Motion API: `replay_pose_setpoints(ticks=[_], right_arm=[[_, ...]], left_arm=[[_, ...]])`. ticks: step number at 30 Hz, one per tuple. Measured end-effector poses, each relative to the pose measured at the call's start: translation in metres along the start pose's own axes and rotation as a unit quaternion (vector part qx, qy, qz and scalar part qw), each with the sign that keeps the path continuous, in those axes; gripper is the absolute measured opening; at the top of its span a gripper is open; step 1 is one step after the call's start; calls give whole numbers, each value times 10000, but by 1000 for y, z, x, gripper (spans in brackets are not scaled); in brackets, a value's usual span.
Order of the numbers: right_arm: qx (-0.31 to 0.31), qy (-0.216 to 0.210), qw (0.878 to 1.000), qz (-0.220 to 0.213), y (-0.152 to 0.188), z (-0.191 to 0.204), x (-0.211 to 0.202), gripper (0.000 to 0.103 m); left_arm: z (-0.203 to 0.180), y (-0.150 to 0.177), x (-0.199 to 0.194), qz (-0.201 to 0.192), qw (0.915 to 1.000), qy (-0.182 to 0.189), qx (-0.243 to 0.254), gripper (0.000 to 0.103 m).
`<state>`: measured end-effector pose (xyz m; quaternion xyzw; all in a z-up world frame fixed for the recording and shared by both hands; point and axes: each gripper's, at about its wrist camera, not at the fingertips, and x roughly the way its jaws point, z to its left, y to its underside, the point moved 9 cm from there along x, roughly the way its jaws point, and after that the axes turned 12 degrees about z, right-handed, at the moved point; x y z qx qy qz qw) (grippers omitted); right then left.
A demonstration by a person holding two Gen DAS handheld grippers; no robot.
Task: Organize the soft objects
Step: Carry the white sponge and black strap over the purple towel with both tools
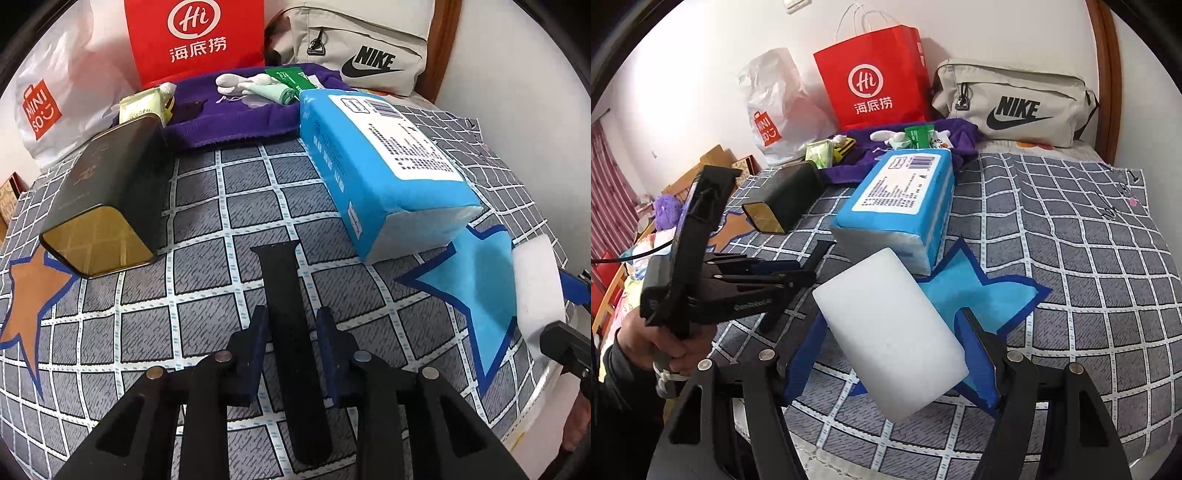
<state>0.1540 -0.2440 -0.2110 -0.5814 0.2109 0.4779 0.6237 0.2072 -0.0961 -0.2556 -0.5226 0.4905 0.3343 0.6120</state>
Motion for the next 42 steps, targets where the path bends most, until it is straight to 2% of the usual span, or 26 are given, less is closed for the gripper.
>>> replay_pose_setpoints(ticks=[2,5,7,15,18,22,42], right_arm=[[16,-31,10000,15,-2,3,0,71],[54,-15,10000,11,-8,6,-4,71],[56,-91,9999,8,-11,9,-9,71],[178,-331,9992,-116,-33,16,-16,68],[140,-299,9993,-151,-42,17,-19,68],[82,-323,9993,-197,-54,19,-23,68],[-300,-305,9982,-422,-146,30,-14,68]], left_arm=[[-1,0,-2,-35,9999,37,128,20],[5,0,-5,48,9995,305,-70,20],[11,2,-9,76,9994,308,-156,20],[22,-2,-44,-204,9988,369,-233,20],[25,-8,-56,-316,9980,441,-312,20],[32,-18,-67,-406,9967,556,-437,20],[74,-93,-105,-822,9937,463,-601,20]])
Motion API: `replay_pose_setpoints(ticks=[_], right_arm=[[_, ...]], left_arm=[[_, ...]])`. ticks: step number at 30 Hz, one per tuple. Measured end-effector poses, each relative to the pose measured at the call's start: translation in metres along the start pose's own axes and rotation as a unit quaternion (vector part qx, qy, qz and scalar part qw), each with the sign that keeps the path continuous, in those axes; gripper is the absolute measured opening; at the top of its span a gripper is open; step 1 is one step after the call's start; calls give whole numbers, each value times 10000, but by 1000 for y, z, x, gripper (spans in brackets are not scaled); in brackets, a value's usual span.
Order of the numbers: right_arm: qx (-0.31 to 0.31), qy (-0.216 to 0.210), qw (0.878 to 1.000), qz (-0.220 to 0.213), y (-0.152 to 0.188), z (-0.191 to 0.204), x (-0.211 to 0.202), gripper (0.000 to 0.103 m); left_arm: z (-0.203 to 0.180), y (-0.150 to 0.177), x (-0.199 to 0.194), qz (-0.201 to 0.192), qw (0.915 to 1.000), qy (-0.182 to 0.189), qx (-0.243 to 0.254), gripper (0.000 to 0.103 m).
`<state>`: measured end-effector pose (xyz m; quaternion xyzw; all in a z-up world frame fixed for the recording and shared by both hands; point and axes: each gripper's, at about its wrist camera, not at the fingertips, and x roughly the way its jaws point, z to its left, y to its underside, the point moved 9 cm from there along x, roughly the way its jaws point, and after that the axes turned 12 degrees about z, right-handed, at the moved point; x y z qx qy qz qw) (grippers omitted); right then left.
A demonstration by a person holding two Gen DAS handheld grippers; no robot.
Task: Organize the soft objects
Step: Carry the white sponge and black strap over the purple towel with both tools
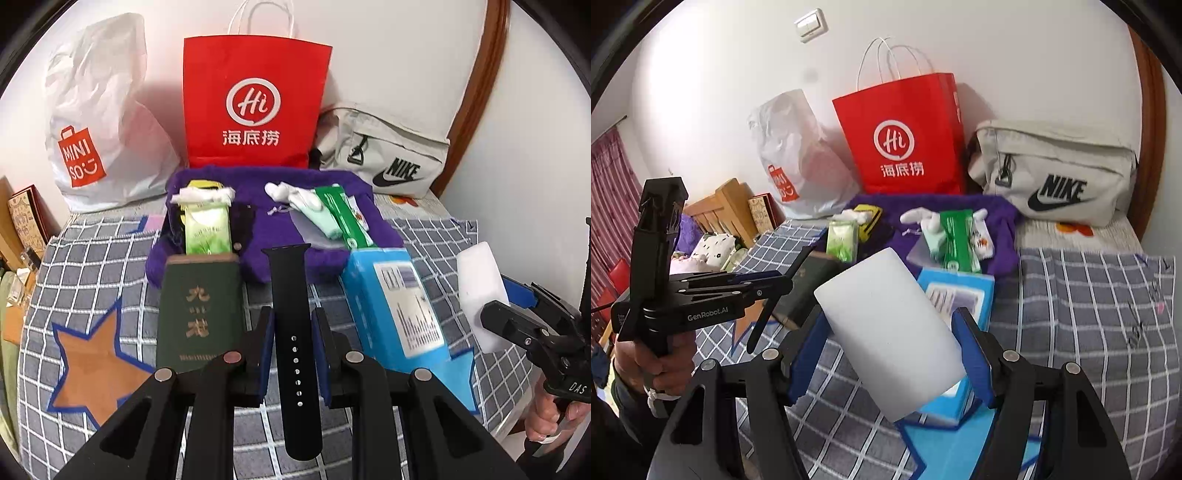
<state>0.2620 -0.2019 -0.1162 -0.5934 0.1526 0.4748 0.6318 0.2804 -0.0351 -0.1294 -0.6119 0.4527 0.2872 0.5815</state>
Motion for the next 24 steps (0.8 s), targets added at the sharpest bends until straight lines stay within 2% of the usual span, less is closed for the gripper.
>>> replay_pose_setpoints(ticks=[11,20,24], right_arm=[[-33,40,10000,-13,-39,-6,18,68],[-28,114,9999,75,-67,-19,43,68],[-14,-15,9999,124,-82,-23,55,68]], left_arm=[[15,-43,0,-144,9999,77,-36,20],[33,-76,15,-140,9998,106,-133,20],[43,-92,24,-132,9997,108,-199,20]])
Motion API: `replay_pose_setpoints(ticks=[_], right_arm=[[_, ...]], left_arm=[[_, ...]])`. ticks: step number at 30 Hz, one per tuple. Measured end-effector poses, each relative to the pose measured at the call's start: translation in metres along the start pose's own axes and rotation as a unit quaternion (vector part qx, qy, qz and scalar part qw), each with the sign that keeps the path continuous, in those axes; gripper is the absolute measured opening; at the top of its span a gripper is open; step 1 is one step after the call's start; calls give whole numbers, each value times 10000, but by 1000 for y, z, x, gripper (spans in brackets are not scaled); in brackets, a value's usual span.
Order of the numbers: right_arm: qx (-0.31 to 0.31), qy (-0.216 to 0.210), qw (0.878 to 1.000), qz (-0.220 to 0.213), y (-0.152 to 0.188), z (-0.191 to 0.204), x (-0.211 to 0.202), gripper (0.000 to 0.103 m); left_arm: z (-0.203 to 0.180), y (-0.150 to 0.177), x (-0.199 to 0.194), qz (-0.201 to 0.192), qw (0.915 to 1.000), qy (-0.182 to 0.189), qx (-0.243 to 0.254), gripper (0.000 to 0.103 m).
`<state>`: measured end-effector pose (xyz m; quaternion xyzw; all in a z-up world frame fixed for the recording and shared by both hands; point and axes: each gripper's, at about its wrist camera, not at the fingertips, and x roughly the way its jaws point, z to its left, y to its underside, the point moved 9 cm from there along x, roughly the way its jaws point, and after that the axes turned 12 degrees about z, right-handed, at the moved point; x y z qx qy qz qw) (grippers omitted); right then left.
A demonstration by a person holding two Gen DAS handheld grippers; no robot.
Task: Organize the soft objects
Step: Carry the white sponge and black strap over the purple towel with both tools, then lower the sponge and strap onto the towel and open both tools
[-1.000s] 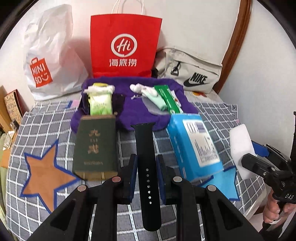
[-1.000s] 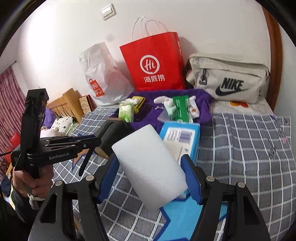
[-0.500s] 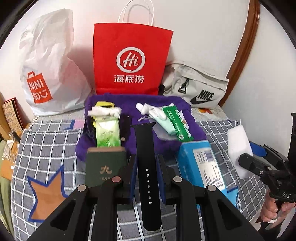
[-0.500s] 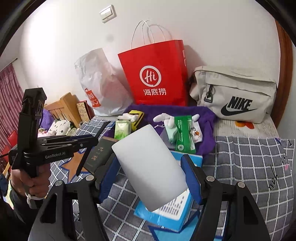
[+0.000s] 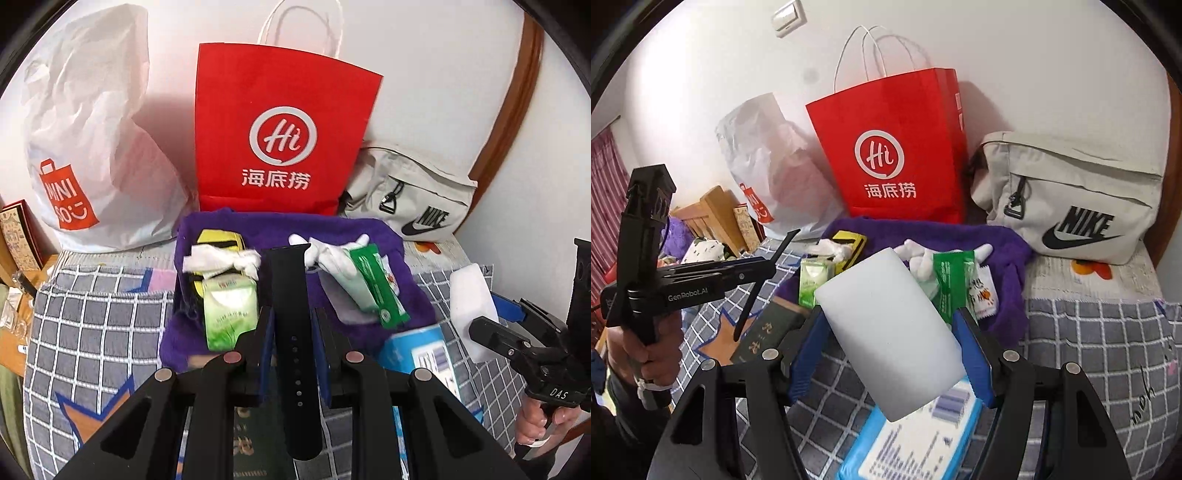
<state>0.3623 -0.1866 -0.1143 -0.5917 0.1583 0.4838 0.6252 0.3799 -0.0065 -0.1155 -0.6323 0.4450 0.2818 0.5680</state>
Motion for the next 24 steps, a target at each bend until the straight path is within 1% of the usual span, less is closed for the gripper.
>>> replay_pose_setpoints(ticks=[4,12,18,24], right_arm=[[-61,91,9999,-4,-18,-6,10,68],[-108,245,9996,30,-50,-21,30,68],[-48,236,9996,162,-61,-36,56,68],[1,161,9991,385,-59,-48,86,68]], left_arm=[[7,-17,7,-5,10000,14,-20,20],[22,-48,26,30,9999,-100,-58,20],[36,-64,47,124,9997,-80,-190,20],[47,-70,77,305,9991,-120,-272,20]])
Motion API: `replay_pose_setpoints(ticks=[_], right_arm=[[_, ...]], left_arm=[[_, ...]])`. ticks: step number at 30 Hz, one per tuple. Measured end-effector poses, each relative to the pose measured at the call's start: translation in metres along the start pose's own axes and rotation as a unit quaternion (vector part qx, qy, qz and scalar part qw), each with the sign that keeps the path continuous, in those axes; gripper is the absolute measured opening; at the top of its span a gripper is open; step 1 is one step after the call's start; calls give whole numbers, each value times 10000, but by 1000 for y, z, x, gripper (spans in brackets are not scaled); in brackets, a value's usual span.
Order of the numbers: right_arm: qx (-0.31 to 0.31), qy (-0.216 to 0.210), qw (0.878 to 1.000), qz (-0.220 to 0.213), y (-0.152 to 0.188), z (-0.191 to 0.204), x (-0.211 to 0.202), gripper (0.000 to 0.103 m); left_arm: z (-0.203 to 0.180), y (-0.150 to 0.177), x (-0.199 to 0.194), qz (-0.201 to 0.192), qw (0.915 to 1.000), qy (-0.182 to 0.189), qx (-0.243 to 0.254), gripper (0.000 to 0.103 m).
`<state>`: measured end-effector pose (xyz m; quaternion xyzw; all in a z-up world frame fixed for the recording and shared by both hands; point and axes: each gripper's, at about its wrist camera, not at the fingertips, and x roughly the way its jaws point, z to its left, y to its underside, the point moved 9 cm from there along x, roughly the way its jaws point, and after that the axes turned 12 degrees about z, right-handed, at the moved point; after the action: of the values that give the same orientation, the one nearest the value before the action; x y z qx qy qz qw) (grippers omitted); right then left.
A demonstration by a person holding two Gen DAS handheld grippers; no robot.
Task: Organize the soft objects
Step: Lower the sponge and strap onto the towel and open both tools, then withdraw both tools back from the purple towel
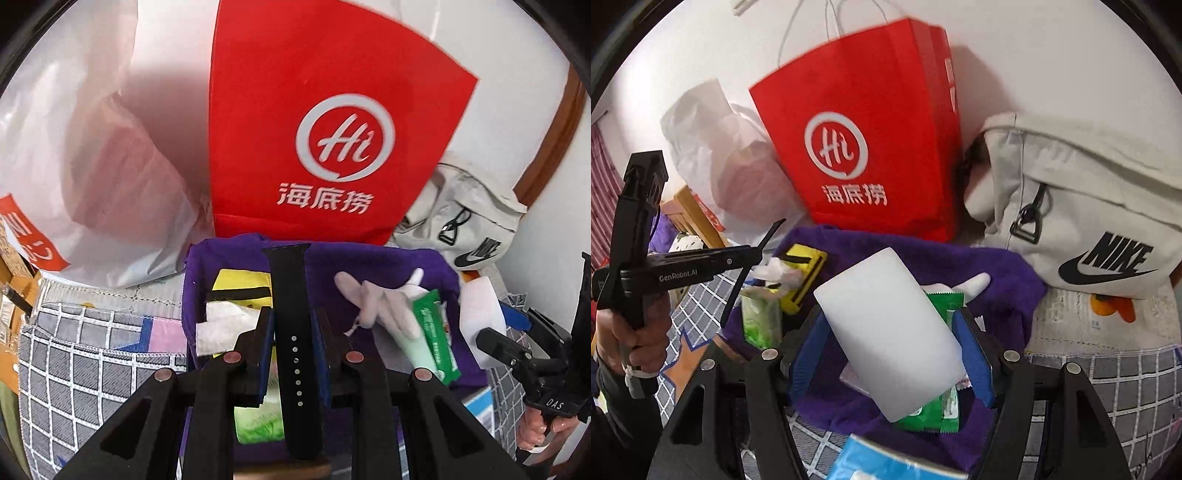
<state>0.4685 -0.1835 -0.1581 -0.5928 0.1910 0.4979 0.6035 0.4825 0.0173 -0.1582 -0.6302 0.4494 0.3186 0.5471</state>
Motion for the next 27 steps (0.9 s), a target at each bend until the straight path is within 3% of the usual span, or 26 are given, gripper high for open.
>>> replay_pose_setpoints(ticks=[17,27], right_arm=[[33,-21,9983,590,13,-13,53,69],[96,81,9954,951,17,-14,68,75]], left_arm=[[15,-2,49,390,9989,199,-170,20],[15,0,54,483,9985,183,-172,21]])
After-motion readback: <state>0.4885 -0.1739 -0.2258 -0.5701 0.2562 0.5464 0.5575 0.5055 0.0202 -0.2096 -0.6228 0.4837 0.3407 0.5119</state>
